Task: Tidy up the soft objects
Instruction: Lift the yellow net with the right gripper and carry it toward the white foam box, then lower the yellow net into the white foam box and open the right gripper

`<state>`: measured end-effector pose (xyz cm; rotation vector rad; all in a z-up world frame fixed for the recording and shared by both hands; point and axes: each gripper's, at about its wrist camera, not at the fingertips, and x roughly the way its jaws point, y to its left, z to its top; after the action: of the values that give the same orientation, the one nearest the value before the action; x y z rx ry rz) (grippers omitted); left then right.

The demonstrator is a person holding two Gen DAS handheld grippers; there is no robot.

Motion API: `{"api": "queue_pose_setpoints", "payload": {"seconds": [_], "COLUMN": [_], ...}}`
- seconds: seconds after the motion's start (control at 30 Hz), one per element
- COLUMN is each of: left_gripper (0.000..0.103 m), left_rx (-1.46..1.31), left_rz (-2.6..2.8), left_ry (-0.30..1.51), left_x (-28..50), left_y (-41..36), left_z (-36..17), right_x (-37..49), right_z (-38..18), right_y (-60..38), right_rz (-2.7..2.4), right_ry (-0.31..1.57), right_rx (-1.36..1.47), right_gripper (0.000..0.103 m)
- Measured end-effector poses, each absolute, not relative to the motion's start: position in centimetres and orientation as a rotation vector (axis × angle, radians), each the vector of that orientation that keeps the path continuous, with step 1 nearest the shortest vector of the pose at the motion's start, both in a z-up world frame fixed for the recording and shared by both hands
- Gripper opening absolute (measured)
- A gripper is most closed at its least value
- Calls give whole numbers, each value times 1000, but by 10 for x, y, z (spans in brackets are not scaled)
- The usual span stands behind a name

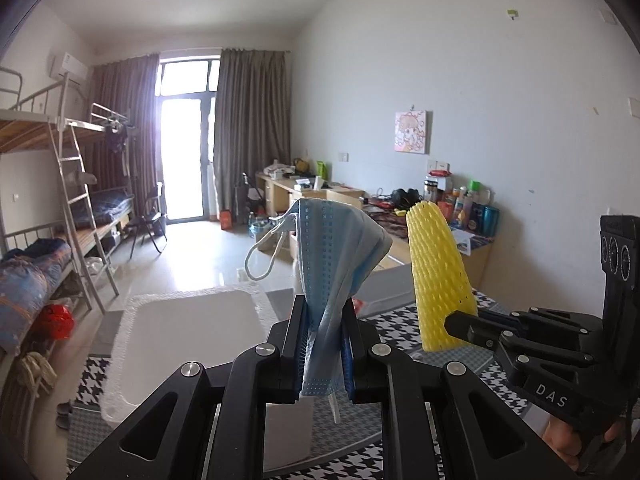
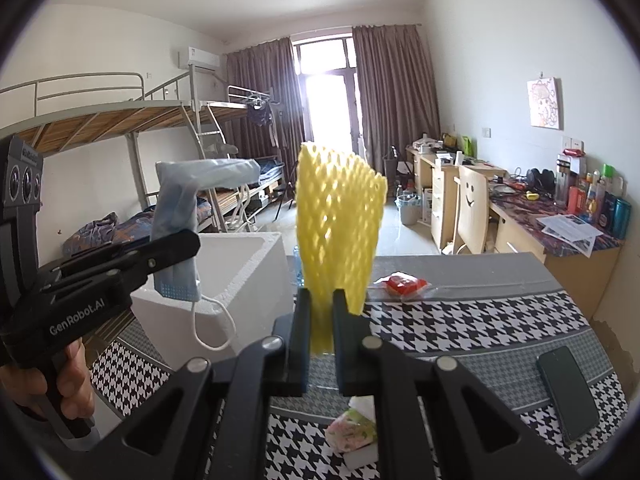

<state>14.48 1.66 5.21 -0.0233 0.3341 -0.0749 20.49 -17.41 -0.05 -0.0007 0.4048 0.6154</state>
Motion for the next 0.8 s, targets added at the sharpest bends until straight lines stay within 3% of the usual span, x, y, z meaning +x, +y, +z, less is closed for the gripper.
{"api": "queue_pose_setpoints", "payload": {"seconds": [0.8], "left_gripper": [16], "left_rx": [-61], "left_rz": [126], "left_ry": [364], "left_x": [160], "left_y": [59], "left_z": [51], "right_x": [218], "right_z": [7], "right_y": [-129], "right_rz": [762], "right_ry": [412], "right_rx": [-57], "right_gripper": [13]}}
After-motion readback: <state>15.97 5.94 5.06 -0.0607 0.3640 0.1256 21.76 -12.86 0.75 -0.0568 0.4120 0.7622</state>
